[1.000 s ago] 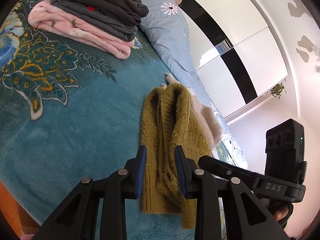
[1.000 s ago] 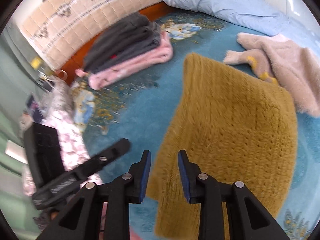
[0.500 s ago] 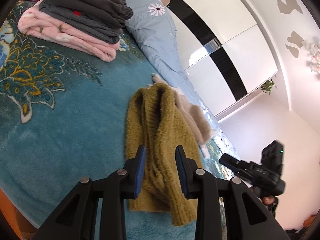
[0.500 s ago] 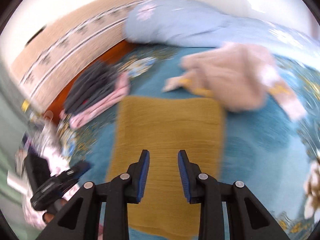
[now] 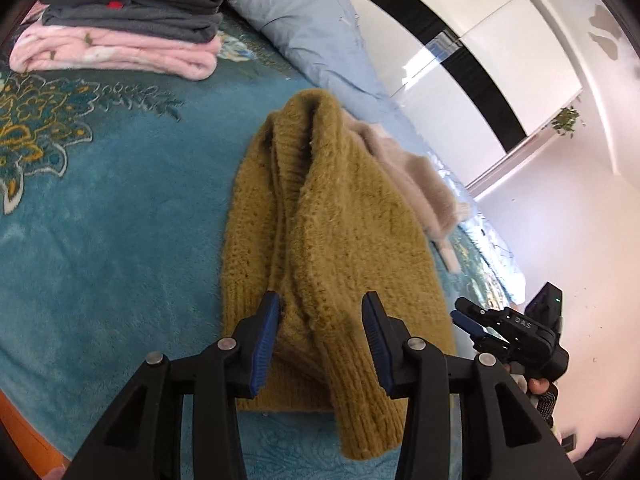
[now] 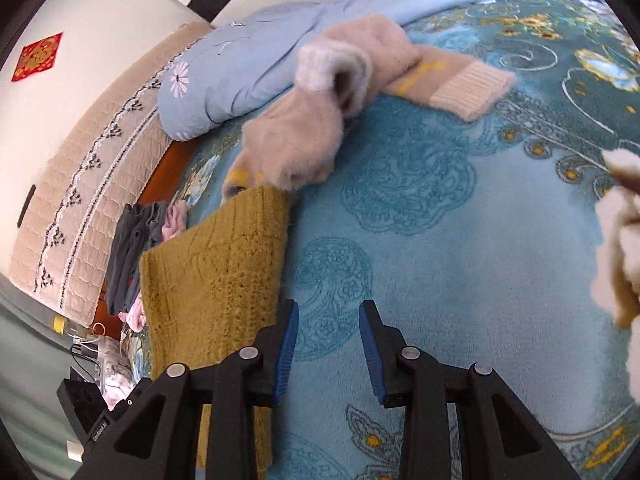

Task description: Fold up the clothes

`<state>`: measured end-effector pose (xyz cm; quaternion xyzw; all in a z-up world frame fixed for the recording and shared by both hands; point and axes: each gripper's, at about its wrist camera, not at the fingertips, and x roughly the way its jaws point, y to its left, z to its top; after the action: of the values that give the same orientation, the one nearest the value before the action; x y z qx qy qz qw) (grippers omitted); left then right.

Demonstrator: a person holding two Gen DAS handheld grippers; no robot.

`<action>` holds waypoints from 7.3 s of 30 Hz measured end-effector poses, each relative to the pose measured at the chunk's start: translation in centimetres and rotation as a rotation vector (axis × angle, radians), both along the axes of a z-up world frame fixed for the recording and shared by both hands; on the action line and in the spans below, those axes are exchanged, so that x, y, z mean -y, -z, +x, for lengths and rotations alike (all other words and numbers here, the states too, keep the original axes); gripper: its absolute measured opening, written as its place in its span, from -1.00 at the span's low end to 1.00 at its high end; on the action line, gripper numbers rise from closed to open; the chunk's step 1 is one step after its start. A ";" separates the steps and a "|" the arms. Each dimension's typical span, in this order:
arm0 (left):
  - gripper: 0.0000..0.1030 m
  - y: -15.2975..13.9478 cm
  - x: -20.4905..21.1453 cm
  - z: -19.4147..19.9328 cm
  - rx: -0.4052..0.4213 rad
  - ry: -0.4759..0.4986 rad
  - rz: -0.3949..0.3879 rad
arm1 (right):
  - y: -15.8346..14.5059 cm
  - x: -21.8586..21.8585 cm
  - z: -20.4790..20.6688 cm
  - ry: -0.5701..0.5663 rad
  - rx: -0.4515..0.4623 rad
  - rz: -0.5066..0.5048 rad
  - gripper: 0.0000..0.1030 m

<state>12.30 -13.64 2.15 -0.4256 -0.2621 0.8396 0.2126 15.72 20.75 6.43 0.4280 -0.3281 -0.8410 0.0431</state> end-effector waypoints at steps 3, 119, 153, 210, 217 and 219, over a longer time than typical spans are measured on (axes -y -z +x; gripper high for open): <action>-0.13 0.4 -0.4 -0.1 0.027 -0.010 -0.041 | 1.2 0.5 -0.3 -0.030 0.029 -0.007 -0.32; -0.31 1.9 5.7 -3.3 -0.006 -0.089 0.233 | -2.0 -3.8 -5.1 -0.010 0.095 -0.133 -0.50; 0.17 -6.4 -4.6 -10.7 -0.120 0.113 -0.047 | -2.4 -3.5 1.4 0.005 -0.142 -0.139 -0.37; -0.27 0.1 -1.6 -13.6 0.147 0.036 0.003 | -1.3 -3.9 1.1 -0.053 -0.141 -0.225 -0.37; -0.29 0.3 2.5 -7.2 0.186 -0.158 0.083 | -1.2 -4.8 1.4 -0.019 -0.153 -0.272 -0.35; -0.29 1.0 4.6 -4.9 0.201 -0.215 0.145 | -1.0 -5.0 1.4 0.017 -0.135 -0.270 0.03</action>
<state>7.45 -18.26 1.17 -0.4605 -0.3859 0.7896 0.1245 17.16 25.80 7.38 0.3582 -0.4380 -0.8164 0.1152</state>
